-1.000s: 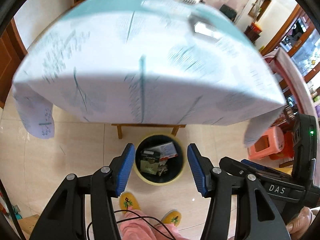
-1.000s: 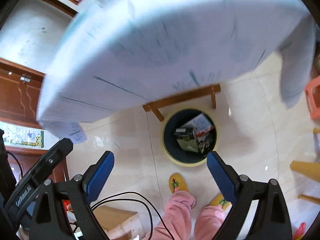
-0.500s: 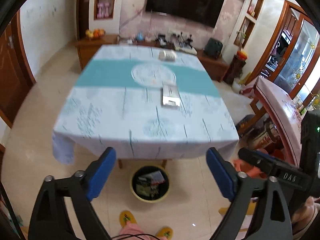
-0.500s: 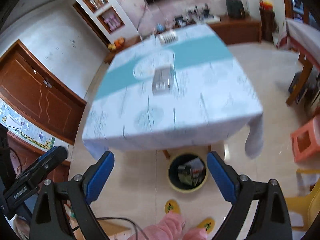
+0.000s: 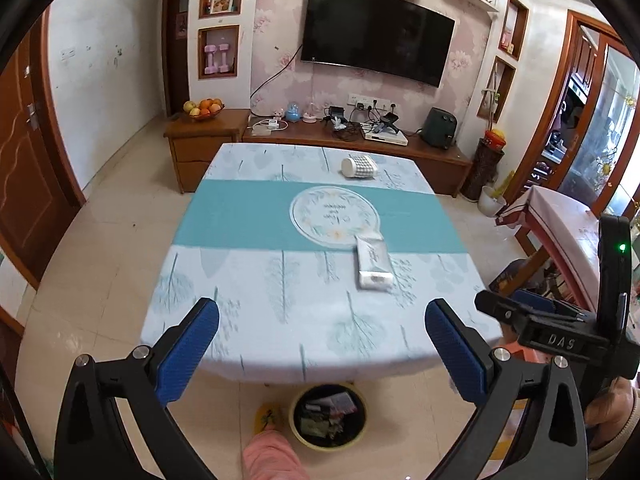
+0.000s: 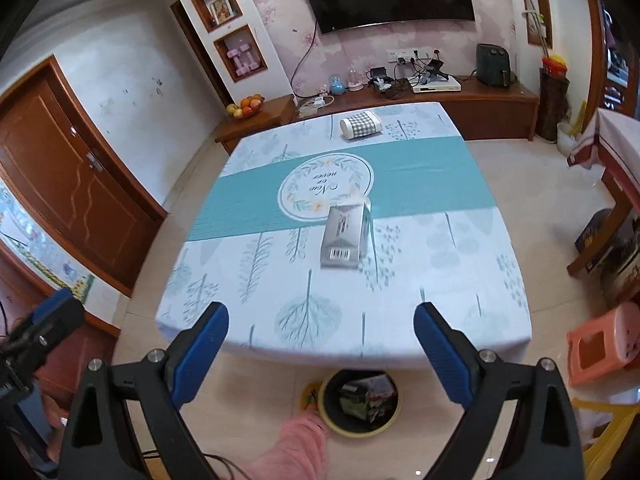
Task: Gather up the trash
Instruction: 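Raise both open tools back toward the silver box and cup, then grasp the silver earplug box with the right tool and lift it, then grasp the grey plaid paper cup with left tool while right tool holds earplug box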
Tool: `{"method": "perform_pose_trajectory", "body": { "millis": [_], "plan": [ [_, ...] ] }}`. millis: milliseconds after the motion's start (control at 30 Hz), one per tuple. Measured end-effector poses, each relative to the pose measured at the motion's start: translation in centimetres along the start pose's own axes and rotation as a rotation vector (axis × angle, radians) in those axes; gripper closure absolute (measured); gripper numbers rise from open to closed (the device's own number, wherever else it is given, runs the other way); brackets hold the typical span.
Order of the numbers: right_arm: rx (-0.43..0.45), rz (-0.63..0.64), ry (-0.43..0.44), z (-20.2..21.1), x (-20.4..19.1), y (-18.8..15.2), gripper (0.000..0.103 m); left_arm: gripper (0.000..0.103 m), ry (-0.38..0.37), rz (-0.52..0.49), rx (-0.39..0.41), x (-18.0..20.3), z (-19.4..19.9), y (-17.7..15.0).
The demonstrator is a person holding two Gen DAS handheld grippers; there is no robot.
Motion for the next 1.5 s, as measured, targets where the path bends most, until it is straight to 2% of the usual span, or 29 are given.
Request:
{"method": "perform_pose_trajectory", "body": {
  "millis": [133,333,467,733,867,900,1033,1067,1100,1333,1500],
  "plan": [
    [-0.041,-0.017,-0.051,-5.6,-1.5,2.4,0.009,0.001,-0.038,-0.037,-0.040,-3.7,-6.0,4.1],
    [-0.200,-0.104,-0.138,-16.9,-3.3,4.7,0.009,0.001,-0.081,-0.119,-0.180,-8.1,-16.1,9.4],
    [-0.248,-0.102,-0.206,-21.7,-4.0,5.5,0.009,0.001,-0.122,-0.188,-0.264,-9.8,-21.7,11.7],
    [-0.313,-0.102,-0.283,-25.6,-3.7,6.0,0.009,0.001,-0.206,-0.341,-0.404,-8.6,-29.5,12.4],
    [-0.332,-0.070,-0.334,-26.4,-3.6,5.7,0.009,0.001,-0.249,-0.377,-0.419,-7.5,-31.1,13.2],
    [-0.344,-0.060,-0.346,-26.6,-3.5,5.5,0.012,0.001,-0.256,-0.382,-0.418,-7.3,-31.3,13.4],
    [-0.329,-0.040,-0.362,-26.3,-3.4,5.2,0.026,0.001,-0.285,-0.390,-0.412,-6.6,-32.0,14.4],
    [-0.316,-0.040,-0.365,-26.1,-3.3,5.4,0.036,0.001,-0.293,-0.388,-0.410,-6.5,-32.0,14.6],
    [-0.318,-0.041,-0.370,-26.0,-3.2,5.4,0.040,0.001,-0.298,-0.385,-0.410,-6.4,-32.0,14.8],
    [-0.377,-0.130,-0.307,-25.6,-2.0,6.1,0.041,0.001,-0.321,-0.375,-0.391,-5.5,-30.6,16.5],
    [-0.336,-0.229,-0.234,-22.9,-0.5,8.0,0.041,0.001,-0.356,-0.383,-0.368,-4.4,-28.7,18.3]
  ]
}}
Point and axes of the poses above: each gripper's, at about its wrist camera, not at the fingertips, and z roughly against the way its jaws point, x to its right, y to its top, the point moved 2 cm from there along -z, roughly the way its jaws point, and after that the axes turned 12 degrees about -y, right-handed, at the moved point
